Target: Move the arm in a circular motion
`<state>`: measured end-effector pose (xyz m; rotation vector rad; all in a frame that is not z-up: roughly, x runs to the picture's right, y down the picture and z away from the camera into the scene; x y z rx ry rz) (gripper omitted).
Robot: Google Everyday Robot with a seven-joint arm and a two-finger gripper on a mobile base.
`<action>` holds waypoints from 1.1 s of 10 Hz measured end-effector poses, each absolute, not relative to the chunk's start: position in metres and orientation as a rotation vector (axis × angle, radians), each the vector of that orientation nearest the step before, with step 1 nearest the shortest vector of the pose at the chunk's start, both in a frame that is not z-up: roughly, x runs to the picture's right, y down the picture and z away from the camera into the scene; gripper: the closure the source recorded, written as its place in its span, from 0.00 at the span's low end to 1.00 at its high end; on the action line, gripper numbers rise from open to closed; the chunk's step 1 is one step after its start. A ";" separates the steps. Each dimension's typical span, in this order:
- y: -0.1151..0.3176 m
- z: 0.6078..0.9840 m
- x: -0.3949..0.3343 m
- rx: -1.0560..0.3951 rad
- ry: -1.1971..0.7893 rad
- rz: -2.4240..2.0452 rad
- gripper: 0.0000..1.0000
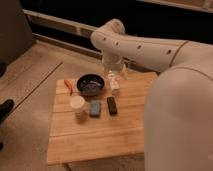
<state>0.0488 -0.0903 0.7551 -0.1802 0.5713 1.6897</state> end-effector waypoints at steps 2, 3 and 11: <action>-0.101 0.772 0.026 -0.181 0.545 1.630 0.35; -0.101 0.781 -0.003 -0.198 0.512 1.564 0.35; -0.019 0.714 -0.168 -0.389 0.255 1.234 0.35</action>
